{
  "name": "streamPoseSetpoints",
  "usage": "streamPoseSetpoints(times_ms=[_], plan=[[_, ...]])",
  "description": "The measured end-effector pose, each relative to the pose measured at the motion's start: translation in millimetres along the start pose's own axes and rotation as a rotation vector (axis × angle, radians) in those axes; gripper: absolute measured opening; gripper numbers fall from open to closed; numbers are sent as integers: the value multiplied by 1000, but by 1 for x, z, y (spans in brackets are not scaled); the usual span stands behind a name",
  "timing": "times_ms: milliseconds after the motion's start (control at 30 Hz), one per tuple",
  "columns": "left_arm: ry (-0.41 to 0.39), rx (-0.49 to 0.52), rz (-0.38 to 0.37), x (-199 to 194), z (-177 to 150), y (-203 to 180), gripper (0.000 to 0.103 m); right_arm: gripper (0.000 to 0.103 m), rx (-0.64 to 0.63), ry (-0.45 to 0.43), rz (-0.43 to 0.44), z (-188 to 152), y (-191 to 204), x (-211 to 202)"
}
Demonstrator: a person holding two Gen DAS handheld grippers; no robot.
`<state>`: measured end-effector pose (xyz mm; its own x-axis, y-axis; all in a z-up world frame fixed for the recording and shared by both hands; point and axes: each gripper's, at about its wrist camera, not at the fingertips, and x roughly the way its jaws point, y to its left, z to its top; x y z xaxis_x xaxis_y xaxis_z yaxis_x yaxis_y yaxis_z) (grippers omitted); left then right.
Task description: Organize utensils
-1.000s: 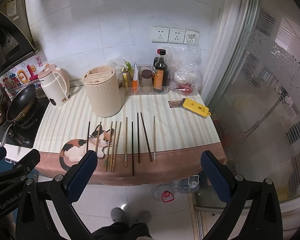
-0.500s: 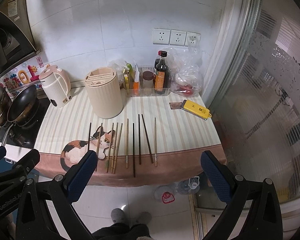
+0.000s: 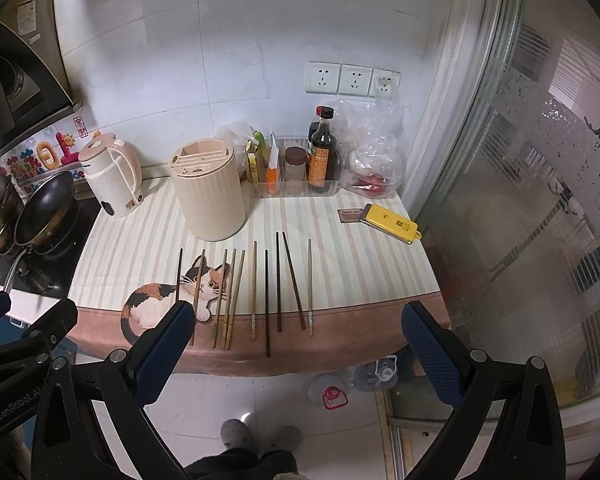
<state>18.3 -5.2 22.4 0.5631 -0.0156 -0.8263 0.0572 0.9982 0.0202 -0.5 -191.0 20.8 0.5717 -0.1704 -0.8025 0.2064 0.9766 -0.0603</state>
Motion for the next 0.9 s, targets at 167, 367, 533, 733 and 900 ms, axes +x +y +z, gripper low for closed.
streamPoseSetpoints(times_ms=[167,367,533,733,900], plan=[[-3,0,1,0,0,0,103,103,-2,0,1,0,0,-2],[-9,-1,-1,-2,2,3,103,103,0,-10,1,2,1,-5],[-10,-3,-2,-1,3,4,103,103,-1,-11,3,3,2,-6],[-17,-14,-2,-4,-4,9,103,103,-10,-11,6,4,7,-6],[-18,-20,-2,-4,-4,10,103,103,-8,-15,15,7,4,-6]])
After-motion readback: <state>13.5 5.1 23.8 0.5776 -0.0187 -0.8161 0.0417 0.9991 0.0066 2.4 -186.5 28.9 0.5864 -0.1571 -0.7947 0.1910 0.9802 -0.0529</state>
